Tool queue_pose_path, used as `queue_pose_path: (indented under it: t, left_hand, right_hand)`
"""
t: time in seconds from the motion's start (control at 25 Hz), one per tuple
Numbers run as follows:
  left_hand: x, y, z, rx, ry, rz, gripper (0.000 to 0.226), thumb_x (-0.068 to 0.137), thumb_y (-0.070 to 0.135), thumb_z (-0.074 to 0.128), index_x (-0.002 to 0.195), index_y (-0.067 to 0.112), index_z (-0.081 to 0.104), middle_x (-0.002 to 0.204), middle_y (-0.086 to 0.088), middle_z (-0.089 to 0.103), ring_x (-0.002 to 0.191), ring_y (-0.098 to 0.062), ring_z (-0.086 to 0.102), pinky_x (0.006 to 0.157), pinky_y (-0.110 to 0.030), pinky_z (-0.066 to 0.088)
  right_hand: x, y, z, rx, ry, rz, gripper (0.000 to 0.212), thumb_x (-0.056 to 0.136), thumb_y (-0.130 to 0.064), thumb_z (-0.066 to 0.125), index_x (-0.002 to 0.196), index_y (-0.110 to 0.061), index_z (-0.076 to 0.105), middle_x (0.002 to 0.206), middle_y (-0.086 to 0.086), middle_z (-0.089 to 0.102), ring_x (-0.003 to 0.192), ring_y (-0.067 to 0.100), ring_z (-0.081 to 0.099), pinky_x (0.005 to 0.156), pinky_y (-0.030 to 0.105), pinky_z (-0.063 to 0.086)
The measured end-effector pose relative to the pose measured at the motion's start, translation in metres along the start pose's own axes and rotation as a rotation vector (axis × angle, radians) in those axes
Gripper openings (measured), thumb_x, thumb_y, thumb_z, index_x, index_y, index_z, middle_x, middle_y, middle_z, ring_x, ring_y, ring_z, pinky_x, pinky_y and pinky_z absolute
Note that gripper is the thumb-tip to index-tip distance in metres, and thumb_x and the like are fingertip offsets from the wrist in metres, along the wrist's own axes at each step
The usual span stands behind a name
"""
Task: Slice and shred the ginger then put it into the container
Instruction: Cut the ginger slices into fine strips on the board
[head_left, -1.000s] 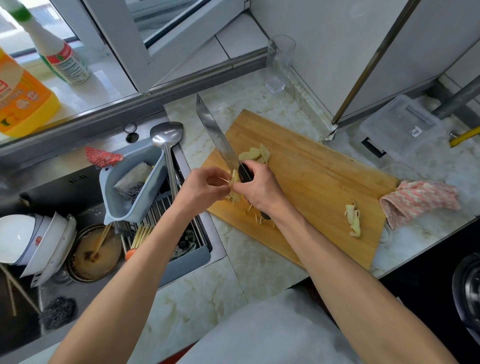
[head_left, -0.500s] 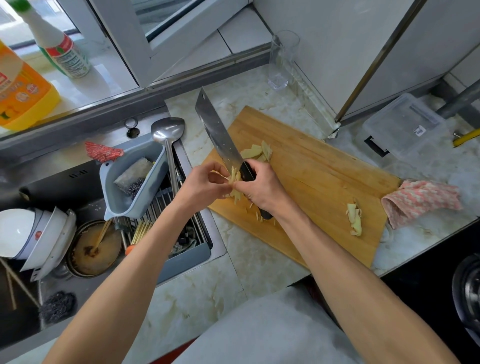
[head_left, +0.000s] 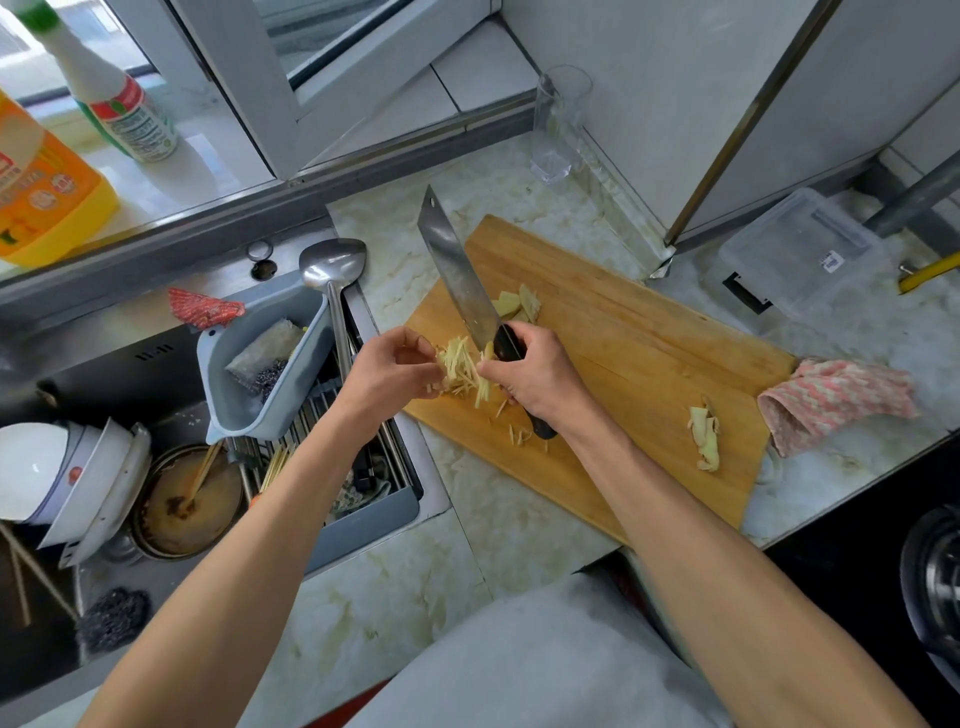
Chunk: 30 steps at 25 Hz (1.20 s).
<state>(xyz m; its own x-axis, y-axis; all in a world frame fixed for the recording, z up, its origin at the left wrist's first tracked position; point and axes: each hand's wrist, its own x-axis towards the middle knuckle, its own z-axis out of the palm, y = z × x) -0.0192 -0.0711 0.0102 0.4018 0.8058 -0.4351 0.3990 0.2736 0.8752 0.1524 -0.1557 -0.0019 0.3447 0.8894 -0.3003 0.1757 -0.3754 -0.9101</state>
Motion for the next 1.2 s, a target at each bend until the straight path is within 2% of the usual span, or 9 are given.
queue_pose_path:
  t: [0.12,0.24,0.32,0.44,0.64,0.76,0.88,1.04,1.2]
  left_hand:
    - [0.002,-0.003,0.001,0.040,0.059,0.052,0.012,0.085,0.001,0.075,0.090,0.004,0.065,0.082,-0.012,0.073,0.073,-0.020,0.071,0.070,-0.033,0.060]
    - [0.003,-0.007,-0.001,0.188,0.104,0.135,0.010,0.086,0.010,0.076,0.095,0.011,0.074,0.086,-0.001,0.075,0.076,-0.011,0.072,0.070,-0.023,0.057]
    - [0.001,-0.008,-0.001,0.221,0.122,0.177,0.013,0.088,0.007,0.073,0.099,0.013,0.075,0.091,0.003,0.076,0.080,-0.006,0.071,0.072,-0.019,0.056]
    - [-0.002,-0.004,0.002,0.207,0.120,0.201,0.020,0.090,0.001,0.064,0.101,0.013,0.075,0.098,0.004,0.075,0.087,-0.005,0.072,0.076,-0.022,0.057]
    - [-0.002,0.004,0.007,0.248,0.036,0.289,0.033,0.092,-0.008,0.052,0.101,0.014,0.075,0.098,0.004,0.075,0.094,-0.001,0.069,0.082,-0.020,0.056]
    - [0.000,0.007,0.013,0.386,0.038,0.306,0.043,0.091,-0.011,0.042,0.106,0.015,0.072,0.105,0.006,0.071,0.094,0.005,0.067,0.066,-0.009,0.050]
    - [0.004,0.007,0.018,0.531,0.076,0.377,0.041,0.088,-0.012,0.047,0.102,0.016,0.073,0.104,0.004,0.072,0.093,0.000,0.068,0.071,-0.010,0.052]
    - [0.009,0.002,0.023,0.645,0.123,0.465,0.029,0.089,-0.005,0.058,0.103,0.014,0.074,0.103,-0.002,0.072,0.087,-0.014,0.067,0.081,-0.029,0.057]
    - [0.013,0.001,0.032,0.719,0.081,0.504,0.025,0.093,0.005,0.060,0.110,0.017,0.073,0.108,-0.001,0.073,0.099,-0.015,0.067,0.089,-0.034,0.056]
  right_hand:
    - [-0.001,-0.004,0.001,-0.046,-0.005,-0.041,0.008,0.085,-0.013,0.074,0.087,-0.012,0.066,0.068,-0.003,0.052,0.060,0.015,0.049,0.053,0.028,0.042]
    - [-0.002,-0.006,0.001,-0.116,-0.002,-0.071,0.012,0.088,-0.010,0.068,0.100,-0.007,0.070,0.083,0.010,0.068,0.067,0.016,0.055,0.058,0.036,0.049]
    - [-0.003,-0.007,0.000,-0.139,0.002,-0.066,0.020,0.088,-0.010,0.067,0.108,-0.010,0.071,0.093,0.011,0.071,0.073,0.020,0.060,0.063,0.037,0.053]
    - [-0.007,-0.009,-0.004,-0.141,0.015,-0.071,0.030,0.089,-0.013,0.068,0.119,-0.014,0.069,0.097,0.003,0.072,0.080,0.019,0.065,0.066,0.033,0.055]
    - [-0.011,-0.013,-0.019,-0.110,0.051,-0.066,0.043,0.088,-0.012,0.068,0.131,-0.014,0.063,0.110,0.004,0.072,0.097,0.019,0.068,0.080,0.035,0.059]
    - [-0.015,-0.014,-0.025,-0.103,0.070,-0.062,0.046,0.089,-0.012,0.069,0.134,-0.012,0.061,0.115,0.007,0.071,0.093,0.018,0.065,0.076,0.029,0.054]
    - [-0.022,-0.011,-0.031,-0.117,0.082,-0.046,0.042,0.089,-0.011,0.068,0.131,-0.014,0.063,0.108,0.005,0.073,0.088,0.017,0.065,0.075,0.030,0.053]
    - [-0.037,-0.003,-0.042,-0.129,0.108,-0.026,0.040,0.089,-0.014,0.068,0.130,-0.016,0.065,0.109,0.005,0.072,0.088,0.020,0.067,0.073,0.032,0.056]
    - [-0.054,0.006,-0.062,-0.131,0.148,0.015,0.012,0.089,-0.015,0.068,0.101,-0.015,0.070,0.074,-0.003,0.059,0.062,0.016,0.052,0.058,0.029,0.043]
